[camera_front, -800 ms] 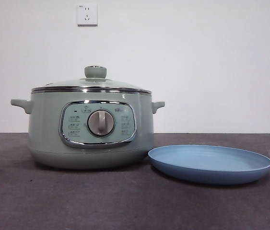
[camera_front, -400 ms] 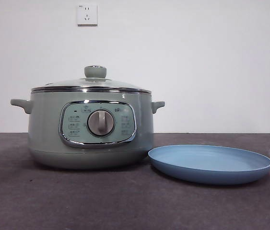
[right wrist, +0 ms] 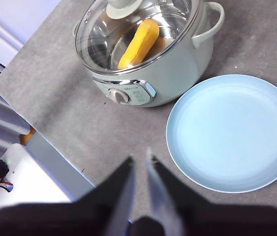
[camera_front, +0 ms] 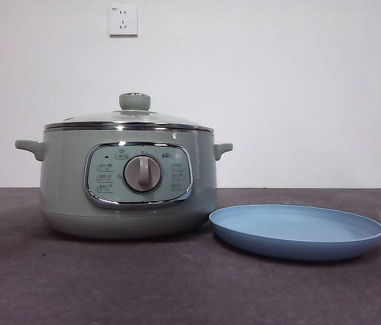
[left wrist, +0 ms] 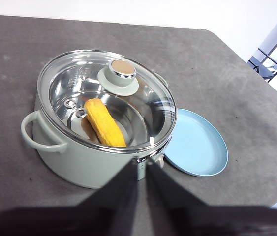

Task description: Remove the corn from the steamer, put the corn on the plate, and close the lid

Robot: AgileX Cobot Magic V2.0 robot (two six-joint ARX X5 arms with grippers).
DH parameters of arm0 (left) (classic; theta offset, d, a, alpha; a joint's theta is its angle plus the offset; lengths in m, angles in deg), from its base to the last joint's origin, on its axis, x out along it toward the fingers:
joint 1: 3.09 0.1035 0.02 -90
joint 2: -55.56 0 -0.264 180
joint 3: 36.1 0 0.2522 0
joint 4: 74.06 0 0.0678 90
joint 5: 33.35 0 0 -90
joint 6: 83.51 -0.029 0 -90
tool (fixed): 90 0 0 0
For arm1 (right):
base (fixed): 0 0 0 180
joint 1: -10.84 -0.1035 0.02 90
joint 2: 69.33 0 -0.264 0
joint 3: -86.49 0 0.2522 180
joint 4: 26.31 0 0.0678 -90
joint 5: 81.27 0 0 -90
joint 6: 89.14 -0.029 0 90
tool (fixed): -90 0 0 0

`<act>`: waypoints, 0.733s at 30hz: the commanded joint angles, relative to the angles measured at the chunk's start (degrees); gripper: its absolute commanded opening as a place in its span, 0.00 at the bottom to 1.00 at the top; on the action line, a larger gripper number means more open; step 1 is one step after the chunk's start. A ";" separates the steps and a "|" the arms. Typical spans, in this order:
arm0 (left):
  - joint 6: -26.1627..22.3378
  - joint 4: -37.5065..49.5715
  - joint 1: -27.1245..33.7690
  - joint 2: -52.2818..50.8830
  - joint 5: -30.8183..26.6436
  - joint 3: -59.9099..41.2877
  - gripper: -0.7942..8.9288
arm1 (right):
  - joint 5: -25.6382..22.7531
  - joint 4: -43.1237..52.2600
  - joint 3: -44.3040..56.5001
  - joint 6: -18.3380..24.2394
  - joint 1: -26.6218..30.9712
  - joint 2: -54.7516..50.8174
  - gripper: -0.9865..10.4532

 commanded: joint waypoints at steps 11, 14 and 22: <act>-0.57 1.92 -0.37 0.00 0.24 0.00 0.66 | -0.13 0.09 -0.17 -0.04 -0.11 0.02 0.64; -0.57 2.89 -0.55 0.68 0.24 0.00 0.66 | -0.13 0.13 -0.17 -0.02 -0.11 0.02 0.64; 1.64 12.41 -5.44 6.58 -0.42 0.50 0.66 | -0.13 0.39 -0.17 -0.11 -0.11 0.11 0.64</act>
